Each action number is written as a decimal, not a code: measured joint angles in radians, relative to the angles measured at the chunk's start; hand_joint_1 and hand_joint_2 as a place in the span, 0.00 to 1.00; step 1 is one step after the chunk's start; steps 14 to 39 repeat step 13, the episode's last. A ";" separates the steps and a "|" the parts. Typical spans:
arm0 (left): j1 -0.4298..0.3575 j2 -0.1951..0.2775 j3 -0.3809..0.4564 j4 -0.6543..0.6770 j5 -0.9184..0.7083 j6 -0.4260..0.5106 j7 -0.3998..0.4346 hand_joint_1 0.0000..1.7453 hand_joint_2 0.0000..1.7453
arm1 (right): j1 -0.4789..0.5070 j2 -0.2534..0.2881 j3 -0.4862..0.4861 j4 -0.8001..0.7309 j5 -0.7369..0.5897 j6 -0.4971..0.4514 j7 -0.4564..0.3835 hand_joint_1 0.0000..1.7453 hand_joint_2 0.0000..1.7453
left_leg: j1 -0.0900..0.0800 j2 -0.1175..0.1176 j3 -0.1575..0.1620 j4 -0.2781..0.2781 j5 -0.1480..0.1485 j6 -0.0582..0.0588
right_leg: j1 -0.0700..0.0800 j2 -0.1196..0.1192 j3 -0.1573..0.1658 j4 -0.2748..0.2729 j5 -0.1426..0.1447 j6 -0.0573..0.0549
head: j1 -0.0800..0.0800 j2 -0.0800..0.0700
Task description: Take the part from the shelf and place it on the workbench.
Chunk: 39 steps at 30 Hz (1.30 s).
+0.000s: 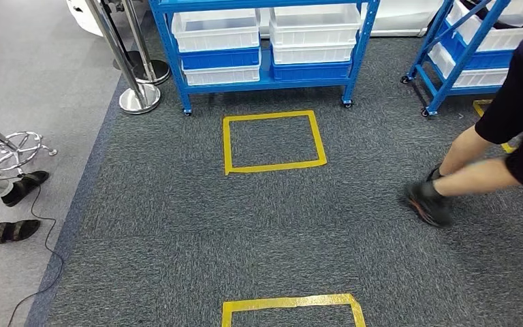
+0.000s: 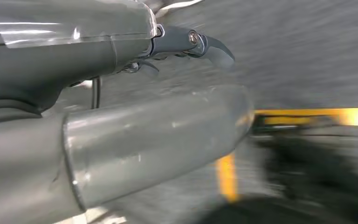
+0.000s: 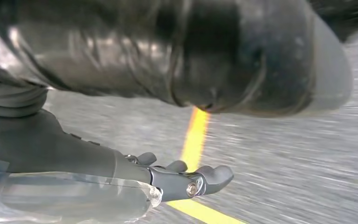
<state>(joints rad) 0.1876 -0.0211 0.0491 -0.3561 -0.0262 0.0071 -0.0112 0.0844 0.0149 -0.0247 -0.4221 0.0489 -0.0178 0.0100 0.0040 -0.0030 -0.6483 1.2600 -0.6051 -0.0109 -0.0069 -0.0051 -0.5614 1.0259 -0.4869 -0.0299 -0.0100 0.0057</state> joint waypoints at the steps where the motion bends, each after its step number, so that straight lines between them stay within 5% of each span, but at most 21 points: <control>1: 0.020 0.001 -0.003 0.019 0.003 0.000 0.001 0.00 0.00 | -0.016 0.000 0.000 -0.024 -0.004 0.002 -0.001 0.00 0.00 | 0.000 0.001 0.031 -0.063 0.035 0.004 | 0.001 -0.001 0.002 0.000 0.000 0.001 | 0.000 0.000; 4: 0.056 0.008 -0.010 0.056 0.010 -0.001 0.005 0.00 0.00 | -0.038 0.000 0.003 -0.072 -0.021 0.005 -0.004 0.00 0.00 | -0.009 0.007 0.122 -0.236 0.105 0.024 | 0.004 0.002 0.000 -0.001 -0.003 0.012 | 0.000 0.000; 8: -0.022 0.012 -0.019 -0.046 0.024 -0.004 0.006 0.00 0.00 | 0.033 -0.002 0.004 0.024 -0.044 0.015 -0.006 0.00 0.00 | -0.008 -0.016 0.132 -0.267 0.123 0.048 | 0.003 -0.018 0.009 0.004 -0.012 0.035 | 0.000 0.000; 11: -0.118 0.012 -0.023 -0.142 0.025 -0.005 0.005 0.00 0.00 | 0.132 -0.004 0.007 0.118 -0.047 0.017 -0.003 0.00 0.00 | -0.001 -0.031 0.135 -0.281 0.132 0.059 | 0.000 0.000 -0.052 0.133 -0.092 0.047 | 0.001 0.000; 13: -0.154 0.012 -0.024 -0.182 0.025 -0.005 0.005 0.00 0.00 | 0.173 -0.005 0.008 0.161 -0.047 0.017 -0.002 0.00 0.00 | -0.002 -0.032 0.132 -0.279 0.131 0.060 | -0.003 0.006 -0.109 0.236 -0.140 0.052 | 0.001 0.000; 39: -0.154 0.012 -0.024 -0.182 0.025 -0.005 0.005 0.00 0.00 | 0.173 -0.005 0.008 0.161 -0.047 0.017 -0.002 0.00 0.00 | -0.002 -0.032 0.132 -0.279 0.131 0.060 | -0.003 0.006 -0.109 0.236 -0.140 0.052 | 0.001 0.000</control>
